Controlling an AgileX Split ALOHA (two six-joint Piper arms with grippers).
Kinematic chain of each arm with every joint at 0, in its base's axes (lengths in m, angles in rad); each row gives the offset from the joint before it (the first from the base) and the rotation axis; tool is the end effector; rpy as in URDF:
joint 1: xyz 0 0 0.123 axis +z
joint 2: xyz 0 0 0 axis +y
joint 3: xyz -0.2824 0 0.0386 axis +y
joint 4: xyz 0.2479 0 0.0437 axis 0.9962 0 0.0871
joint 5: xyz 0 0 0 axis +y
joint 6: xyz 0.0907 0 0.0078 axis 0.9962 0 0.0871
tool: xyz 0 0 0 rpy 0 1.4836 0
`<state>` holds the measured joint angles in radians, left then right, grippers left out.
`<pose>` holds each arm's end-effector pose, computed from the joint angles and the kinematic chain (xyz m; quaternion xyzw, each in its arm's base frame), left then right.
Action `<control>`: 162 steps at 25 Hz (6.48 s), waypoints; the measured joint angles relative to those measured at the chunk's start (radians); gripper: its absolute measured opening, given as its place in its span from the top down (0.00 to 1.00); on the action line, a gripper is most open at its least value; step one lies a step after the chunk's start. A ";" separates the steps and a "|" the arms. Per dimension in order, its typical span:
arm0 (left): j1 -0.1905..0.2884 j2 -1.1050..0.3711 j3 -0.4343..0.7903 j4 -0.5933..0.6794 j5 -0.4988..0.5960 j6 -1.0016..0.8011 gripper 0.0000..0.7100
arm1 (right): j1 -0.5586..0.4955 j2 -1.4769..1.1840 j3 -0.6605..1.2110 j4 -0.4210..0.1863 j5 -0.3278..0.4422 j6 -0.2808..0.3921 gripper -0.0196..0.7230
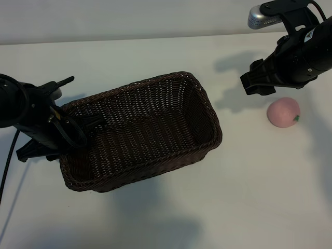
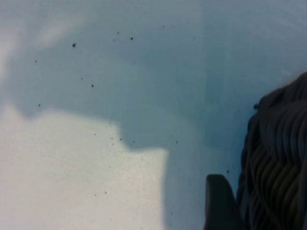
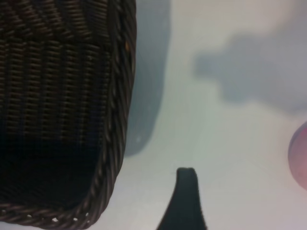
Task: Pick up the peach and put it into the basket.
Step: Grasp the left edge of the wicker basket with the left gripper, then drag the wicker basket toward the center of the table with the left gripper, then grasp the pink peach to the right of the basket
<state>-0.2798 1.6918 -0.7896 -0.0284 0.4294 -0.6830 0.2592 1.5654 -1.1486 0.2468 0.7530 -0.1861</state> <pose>0.2779 -0.0810 0.1450 -0.2091 0.9643 -0.0823 0.1403 0.3099 0.0979 0.2665 -0.1475 0.9540 0.1121 0.2359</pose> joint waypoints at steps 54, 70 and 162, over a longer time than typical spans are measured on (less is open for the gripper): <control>0.136 0.196 -0.527 -0.480 0.208 0.801 0.76 | 0.000 0.000 0.000 0.011 0.003 0.000 0.17; 0.092 0.327 -0.559 -0.504 0.132 0.762 0.76 | 0.000 0.000 0.000 0.011 0.004 0.000 0.17; 0.566 -0.333 -0.898 -0.374 0.743 0.934 0.16 | 0.000 0.000 0.000 0.011 0.007 0.000 0.17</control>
<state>0.2863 1.3591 -1.6877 -0.4020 1.1724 0.2509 0.2592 1.5654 -1.1486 0.2581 0.7600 -0.1861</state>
